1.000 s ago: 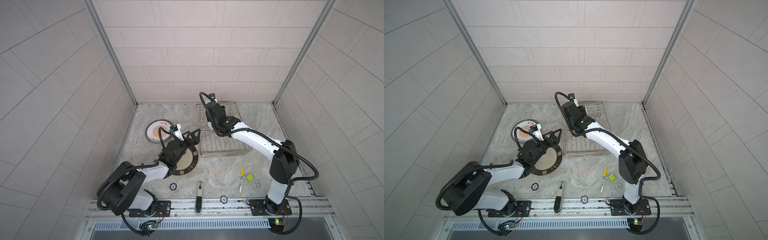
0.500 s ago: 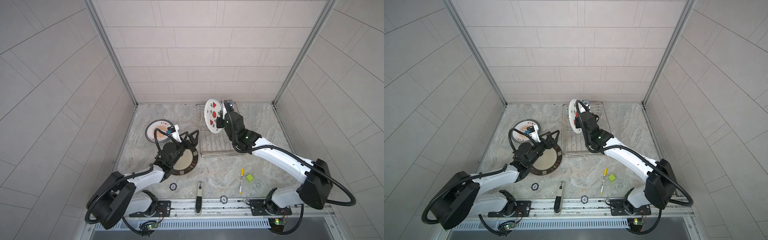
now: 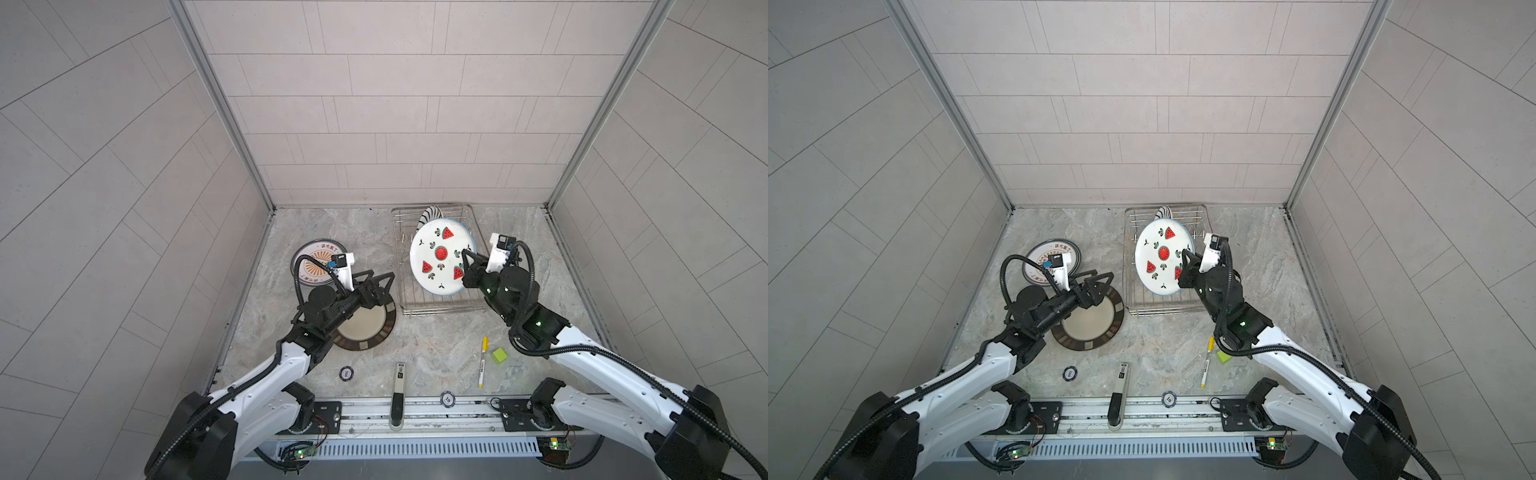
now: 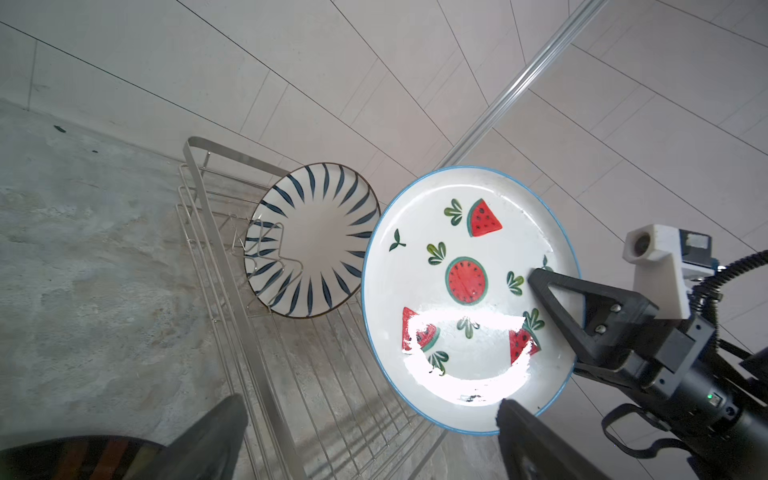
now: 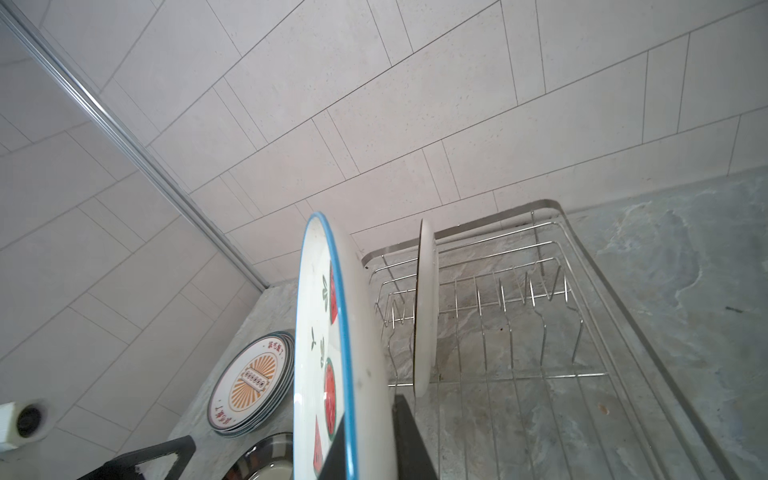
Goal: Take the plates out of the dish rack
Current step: 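Pass the watermelon plate from the right gripper to the left gripper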
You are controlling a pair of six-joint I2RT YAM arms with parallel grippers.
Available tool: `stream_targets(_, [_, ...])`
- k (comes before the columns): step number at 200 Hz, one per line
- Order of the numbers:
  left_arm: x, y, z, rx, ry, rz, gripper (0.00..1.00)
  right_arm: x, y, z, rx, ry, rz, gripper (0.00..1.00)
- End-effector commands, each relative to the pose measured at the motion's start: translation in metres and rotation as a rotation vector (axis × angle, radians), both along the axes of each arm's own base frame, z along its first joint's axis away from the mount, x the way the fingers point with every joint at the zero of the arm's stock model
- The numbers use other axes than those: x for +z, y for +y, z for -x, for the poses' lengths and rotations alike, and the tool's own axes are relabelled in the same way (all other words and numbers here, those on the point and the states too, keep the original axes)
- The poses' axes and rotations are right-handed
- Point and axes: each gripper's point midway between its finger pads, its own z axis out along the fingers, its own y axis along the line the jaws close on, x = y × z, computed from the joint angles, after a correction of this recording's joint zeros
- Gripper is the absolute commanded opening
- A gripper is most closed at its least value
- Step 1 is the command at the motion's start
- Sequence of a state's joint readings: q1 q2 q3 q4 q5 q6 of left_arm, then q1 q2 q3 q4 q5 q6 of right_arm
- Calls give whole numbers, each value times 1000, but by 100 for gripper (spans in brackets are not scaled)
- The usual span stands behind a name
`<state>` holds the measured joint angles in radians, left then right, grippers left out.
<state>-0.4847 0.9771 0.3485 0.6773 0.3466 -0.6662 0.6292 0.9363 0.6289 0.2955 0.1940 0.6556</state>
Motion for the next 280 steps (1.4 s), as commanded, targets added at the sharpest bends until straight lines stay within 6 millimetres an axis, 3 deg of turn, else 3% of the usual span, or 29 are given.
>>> stream_targets(1, [1, -3, 11, -53, -25, -3, 100, 54, -9, 19, 28, -163, -301, 8])
stream_targets(48, [-2, -5, 8, -50, -24, 23, 100, 46, 5, 34, 152, -170, -413, 8])
stream_targets(118, [-10, -12, -7, -30, -12, 65, 99, 36, 42, 24, 277, -139, -487, 7])
stream_targets(132, [-10, -14, -9, -35, 3, 97, 94, 35, 47, 22, 294, -133, -485, 7])
stream_targets(148, [-9, -17, -9, -51, 5, 128, 82, 33, 50, 20, 300, -128, -484, 7])
stream_targets(167, [-10, -23, -11, -78, 20, 146, 78, 29, 51, 17, 292, -119, -482, 6])
stream_targets(197, [-10, -31, -12, -121, 34, 172, 59, 24, 53, 13, 284, -108, -470, 5])
stream_targets(246, [-15, -31, -16, -108, 57, 182, 47, 19, 63, 6, 309, -77, -460, 5])
stream_targets(280, [-18, -25, -19, -64, 88, 160, 38, 13, 59, 2, 277, -67, -452, 5])
